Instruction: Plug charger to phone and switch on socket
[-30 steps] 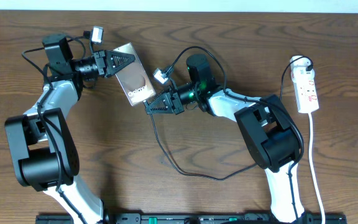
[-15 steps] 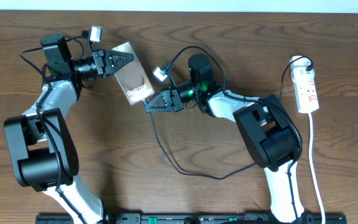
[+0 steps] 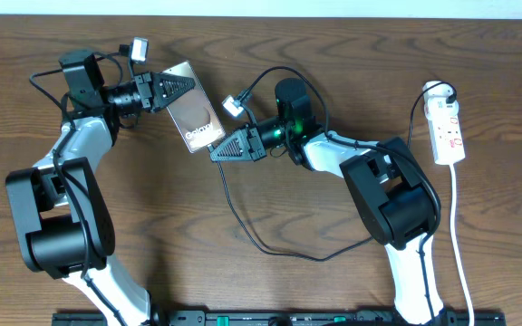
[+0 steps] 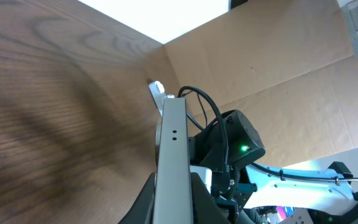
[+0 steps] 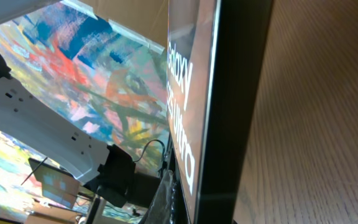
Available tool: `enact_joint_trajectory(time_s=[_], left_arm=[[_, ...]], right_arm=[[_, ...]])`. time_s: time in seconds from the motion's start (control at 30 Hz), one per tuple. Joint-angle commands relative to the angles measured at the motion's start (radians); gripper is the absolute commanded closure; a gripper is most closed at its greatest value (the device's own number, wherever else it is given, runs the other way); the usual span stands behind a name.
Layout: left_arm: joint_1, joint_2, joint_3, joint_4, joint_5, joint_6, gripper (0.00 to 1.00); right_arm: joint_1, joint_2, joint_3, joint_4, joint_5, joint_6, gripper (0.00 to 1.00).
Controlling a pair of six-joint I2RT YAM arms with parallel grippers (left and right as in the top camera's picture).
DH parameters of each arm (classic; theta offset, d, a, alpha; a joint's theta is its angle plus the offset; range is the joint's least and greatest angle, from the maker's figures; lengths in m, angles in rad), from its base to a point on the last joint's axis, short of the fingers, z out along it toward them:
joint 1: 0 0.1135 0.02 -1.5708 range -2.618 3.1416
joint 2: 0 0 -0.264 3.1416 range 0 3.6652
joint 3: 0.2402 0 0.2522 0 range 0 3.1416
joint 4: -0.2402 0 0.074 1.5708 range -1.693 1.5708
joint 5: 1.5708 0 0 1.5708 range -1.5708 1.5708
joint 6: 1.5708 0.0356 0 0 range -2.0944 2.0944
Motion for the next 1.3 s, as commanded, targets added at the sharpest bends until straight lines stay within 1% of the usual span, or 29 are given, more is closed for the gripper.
enact_joint_trajectory(time_s=[0.0, 0.4, 0.57, 0.67, 0.7, 0.73, 0.83, 0.87, 1.27], left_arm=[[-0.026, -0.001, 0.005, -0.006, 0.061, 0.023, 0.92], [-0.026, -0.001, 0.005, -0.006, 0.061, 0.022, 0.92], [-0.023, -0.001, 0.005, -0.006, 0.060, 0.022, 0.92], [-0.023, -0.001, 0.005, -0.006, 0.060, 0.023, 0.92], [-0.023, -0.001, 0.005, -0.006, 0.060, 0.022, 0.92], [-0.023, -0.001, 0.005, -0.006, 0.060, 0.023, 0.92], [-0.023, -0.001, 0.005, -0.006, 0.060, 0.022, 0.92], [-0.023, -0.001, 0.005, -0.006, 0.060, 0.022, 0.92], [-0.021, -0.001, 0.005, -0.006, 0.060, 0.027, 0.92]], right_arm=[[-0.010, -0.005, 0.022, 0.021, 0.099, 0.004, 0.99], [-0.010, -0.005, 0.022, 0.021, 0.094, 0.012, 0.98], [-0.010, -0.005, 0.022, 0.021, 0.081, 0.011, 0.88], [-0.010, -0.005, 0.022, 0.021, 0.074, 0.011, 0.78], [-0.010, -0.005, 0.022, 0.021, 0.070, 0.010, 0.72], [-0.010, -0.005, 0.022, 0.021, 0.067, 0.010, 0.57], [-0.010, -0.005, 0.022, 0.021, 0.057, 0.007, 0.19], [-0.010, -0.005, 0.022, 0.021, 0.057, 0.007, 0.01], [-0.010, -0.005, 0.022, 0.022, 0.053, 0.006, 0.01]])
